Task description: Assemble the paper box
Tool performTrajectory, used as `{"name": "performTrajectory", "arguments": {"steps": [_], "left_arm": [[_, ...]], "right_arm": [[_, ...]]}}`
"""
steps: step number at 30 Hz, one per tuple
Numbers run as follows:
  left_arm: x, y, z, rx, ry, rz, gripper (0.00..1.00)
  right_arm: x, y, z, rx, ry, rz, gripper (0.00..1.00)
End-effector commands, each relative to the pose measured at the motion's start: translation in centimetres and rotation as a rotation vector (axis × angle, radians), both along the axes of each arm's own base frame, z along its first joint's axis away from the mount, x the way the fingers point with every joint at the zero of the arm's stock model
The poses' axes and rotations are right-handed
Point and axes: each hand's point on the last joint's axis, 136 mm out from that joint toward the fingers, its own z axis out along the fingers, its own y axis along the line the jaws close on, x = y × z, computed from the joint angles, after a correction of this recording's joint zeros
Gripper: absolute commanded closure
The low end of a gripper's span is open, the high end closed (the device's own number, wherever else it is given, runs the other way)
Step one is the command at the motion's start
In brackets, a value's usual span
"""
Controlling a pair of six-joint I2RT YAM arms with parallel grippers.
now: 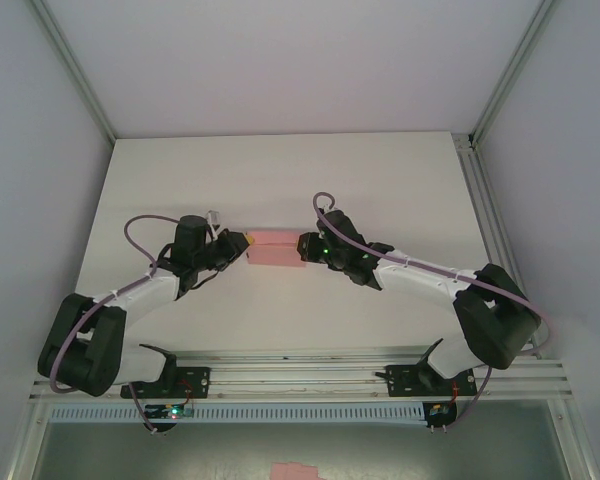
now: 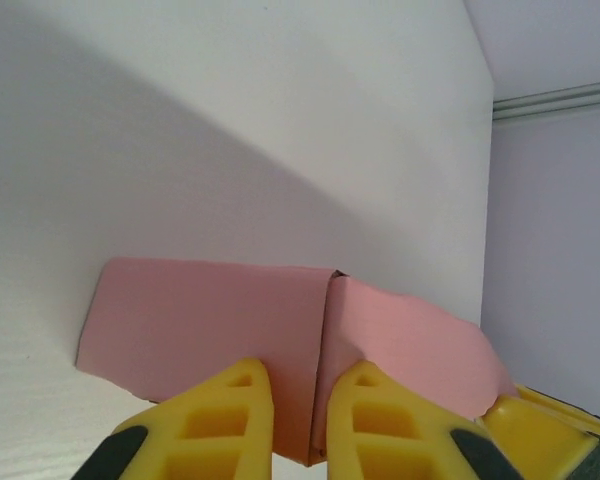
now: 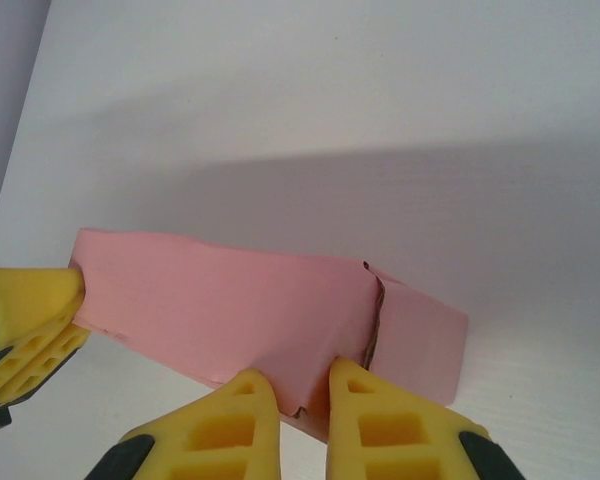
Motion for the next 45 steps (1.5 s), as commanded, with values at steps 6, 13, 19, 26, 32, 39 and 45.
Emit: {"name": "performTrajectory", "arguments": {"steps": [6,13,19,26,32,39,45], "left_arm": [[-8.8,3.8,-11.8,0.248,0.468,-0.006,0.97],[-7.9,3.9,-11.3,0.287,0.453,-0.017,0.97],[-7.2,3.5,-10.7,0.292,0.424,-0.039,0.98],[-7.0,3.8,-10.0,0.316,0.412,-0.041,0.98],[-6.9,3.4,-9.7,0.301,0.407,-0.053,0.98],[-6.9,3.6,-9.7,0.312,0.41,-0.049,0.98],[-7.0,3.6,-10.1,0.312,0.432,-0.049,0.99]], "right_arm": [[-6.8,-7.4,-10.1,-0.329,0.366,-0.02,0.78],[0.6,-3.9,1.0,-0.107,0.106,0.01,0.43],[2.8,-3.3,4.5,-0.017,0.028,-0.014,0.32],[3.4,-0.5,2.3,0.127,0.122,0.041,0.38],[2.5,-1.4,-1.1,0.062,0.199,0.03,0.45],[0.0,-5.0,-7.8,0.004,0.38,-0.071,0.59],[-4.1,-7.1,-13.2,-0.01,0.533,-0.103,0.73]]}}
